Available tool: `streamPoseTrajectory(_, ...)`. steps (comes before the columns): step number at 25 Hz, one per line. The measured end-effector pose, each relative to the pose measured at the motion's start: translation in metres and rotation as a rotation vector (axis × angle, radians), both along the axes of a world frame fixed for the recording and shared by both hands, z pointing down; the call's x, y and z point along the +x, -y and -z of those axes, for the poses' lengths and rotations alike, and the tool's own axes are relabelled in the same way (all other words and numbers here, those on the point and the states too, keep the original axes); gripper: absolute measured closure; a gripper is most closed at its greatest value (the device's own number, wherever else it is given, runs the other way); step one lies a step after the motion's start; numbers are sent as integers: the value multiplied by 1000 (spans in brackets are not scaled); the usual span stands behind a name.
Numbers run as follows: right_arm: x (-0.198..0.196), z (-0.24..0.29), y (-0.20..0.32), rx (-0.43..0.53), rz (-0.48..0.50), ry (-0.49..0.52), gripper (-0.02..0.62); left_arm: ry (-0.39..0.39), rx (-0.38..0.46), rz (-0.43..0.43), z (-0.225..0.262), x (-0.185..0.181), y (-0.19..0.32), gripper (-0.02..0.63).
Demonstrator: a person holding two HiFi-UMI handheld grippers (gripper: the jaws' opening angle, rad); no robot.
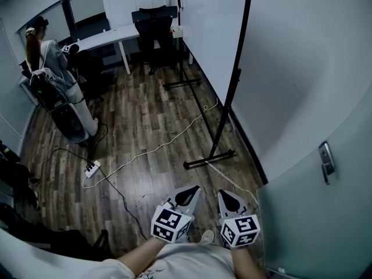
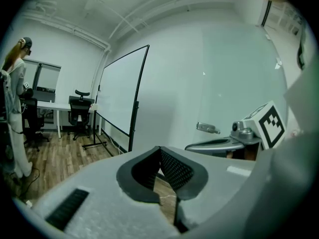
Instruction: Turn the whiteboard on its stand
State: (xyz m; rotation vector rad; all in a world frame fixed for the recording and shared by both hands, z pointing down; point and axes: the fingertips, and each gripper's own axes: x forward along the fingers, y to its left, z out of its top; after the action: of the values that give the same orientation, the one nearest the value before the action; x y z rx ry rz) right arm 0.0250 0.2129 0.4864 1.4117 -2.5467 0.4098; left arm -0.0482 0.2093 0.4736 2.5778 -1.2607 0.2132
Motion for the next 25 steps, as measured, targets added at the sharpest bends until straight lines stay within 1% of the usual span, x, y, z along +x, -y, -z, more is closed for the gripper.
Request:
streamPoseTrajectory(7,-11,-4,9,5,-72,-1,589,-15,-4,-7,-5,-23,8,595)
streamPoseTrajectory(12,-3,-8,28,1,-100,4,589,-20,-10,-21,-9,-19,28,595)
streamPoseTrajectory(18,7,-17,81,-2,-101,24,589,-8,-7,-6,-13,-11,80,595)
streamPoseTrajectory(25,26,-9,177,24,-67,16,589,-7,3,18,-9,7,170,595)
